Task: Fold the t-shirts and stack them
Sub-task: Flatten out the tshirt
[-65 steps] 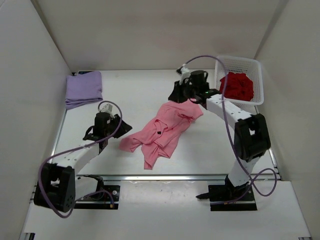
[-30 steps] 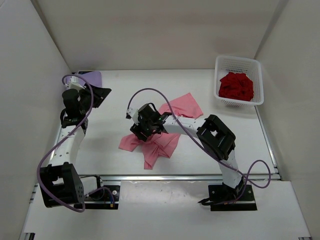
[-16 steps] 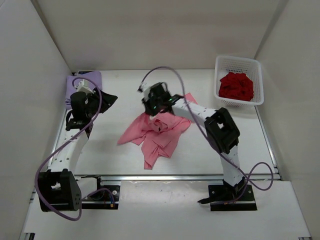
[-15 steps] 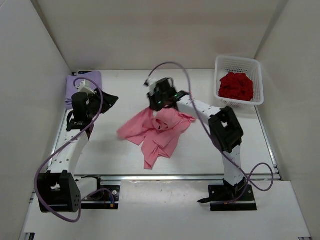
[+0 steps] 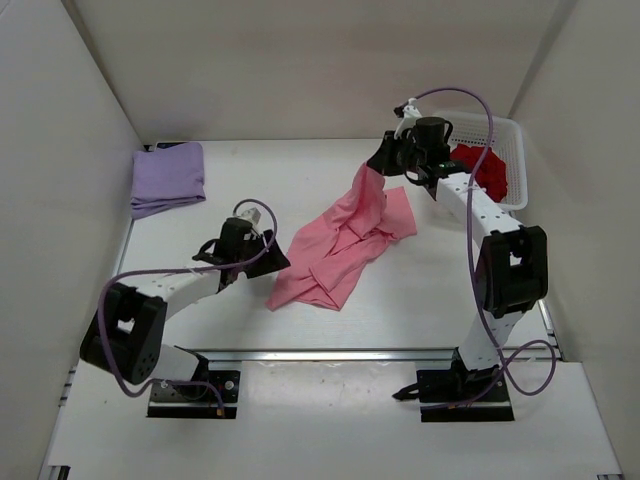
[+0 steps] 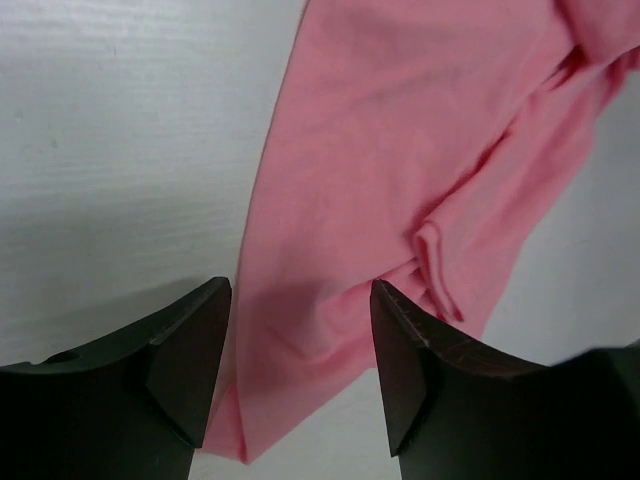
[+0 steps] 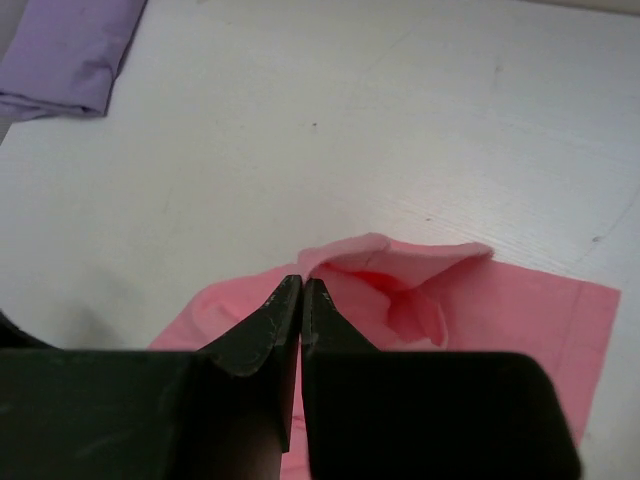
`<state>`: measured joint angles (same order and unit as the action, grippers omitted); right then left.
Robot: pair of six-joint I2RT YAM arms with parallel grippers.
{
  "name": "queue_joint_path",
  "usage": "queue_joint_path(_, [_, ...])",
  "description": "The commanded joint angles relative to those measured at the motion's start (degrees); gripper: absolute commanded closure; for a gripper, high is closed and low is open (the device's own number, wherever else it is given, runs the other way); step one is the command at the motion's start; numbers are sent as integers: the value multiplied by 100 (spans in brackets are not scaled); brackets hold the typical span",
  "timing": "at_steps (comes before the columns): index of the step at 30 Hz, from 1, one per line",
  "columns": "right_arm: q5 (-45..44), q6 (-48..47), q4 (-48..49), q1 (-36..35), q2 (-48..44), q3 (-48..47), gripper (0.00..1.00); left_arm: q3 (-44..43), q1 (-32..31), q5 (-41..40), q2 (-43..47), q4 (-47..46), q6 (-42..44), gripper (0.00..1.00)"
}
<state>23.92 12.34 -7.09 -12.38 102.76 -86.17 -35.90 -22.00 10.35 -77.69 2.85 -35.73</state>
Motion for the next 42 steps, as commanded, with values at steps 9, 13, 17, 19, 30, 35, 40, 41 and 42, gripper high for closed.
queue_joint_path(9, [490,216,410,-1,16,-5,100,539,-252,-648,308,427,303,16])
queue_joint_path(13, [639,348,525,26,-10,-14,100,313,-515,-490,-254,409,426,38])
queue_joint_path(17, [640,348,533,34,-89,-40,100,92,-587,-569,-782,304,409,67])
queue_joint_path(19, [622,305,507,-1,-134,-40,100,40,-385,-359,-757,137,312,93])
queue_joint_path(30, [-393,-98,-327,-509,-1660,-831,100,-2673,854,468,429,741,84,100])
queue_joint_path(35, [-1687,-731,-740,-1396,-2777,-1112,100,-3702,1593,285,1255,1014,275,100])
queue_joint_path(40, [-3267,-1636,-855,-3125,-3490,-1603,100,-5056,1620,-419,1766,1621,786,100])
queue_joint_path(41, [-3697,-1925,-881,-3600,-3491,-1726,100,-5319,1620,-489,1801,1761,873,100])
queue_joint_path(42, [-4102,-2050,-969,-3831,-3465,-1980,99,-5444,1576,-586,1810,1867,900,100])
